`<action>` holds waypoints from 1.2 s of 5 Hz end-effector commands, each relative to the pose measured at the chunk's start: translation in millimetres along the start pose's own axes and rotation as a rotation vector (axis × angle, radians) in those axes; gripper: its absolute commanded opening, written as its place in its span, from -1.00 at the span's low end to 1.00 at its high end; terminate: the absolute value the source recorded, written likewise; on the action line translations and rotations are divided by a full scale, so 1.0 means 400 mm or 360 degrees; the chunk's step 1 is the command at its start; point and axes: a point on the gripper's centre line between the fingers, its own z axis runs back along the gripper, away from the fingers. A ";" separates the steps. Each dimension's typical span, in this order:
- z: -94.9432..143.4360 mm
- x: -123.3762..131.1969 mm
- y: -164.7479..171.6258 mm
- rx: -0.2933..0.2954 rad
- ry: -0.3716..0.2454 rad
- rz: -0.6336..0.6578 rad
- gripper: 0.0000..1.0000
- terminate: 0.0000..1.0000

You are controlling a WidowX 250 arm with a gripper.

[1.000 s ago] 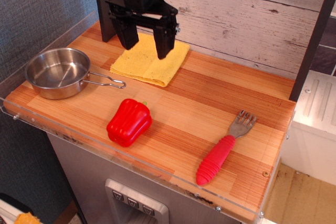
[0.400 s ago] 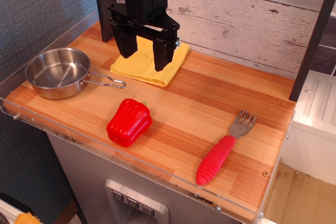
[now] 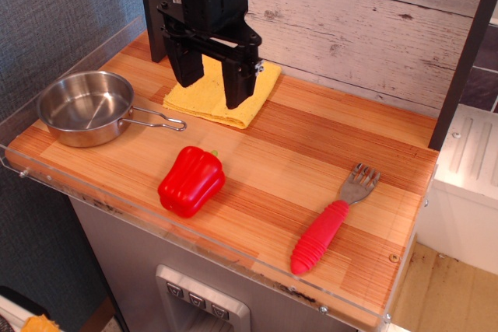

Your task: Place the yellow cloth just behind the pan

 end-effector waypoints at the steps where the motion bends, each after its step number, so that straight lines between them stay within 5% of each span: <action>1: 0.036 0.015 0.012 0.0025 -0.0070 -0.0010 1.00 -1.00; 5: 0.036 0.015 0.012 0.0025 -0.0070 -0.0010 1.00 -1.00; 6: 0.036 0.015 0.012 0.0025 -0.0070 -0.0010 1.00 1.00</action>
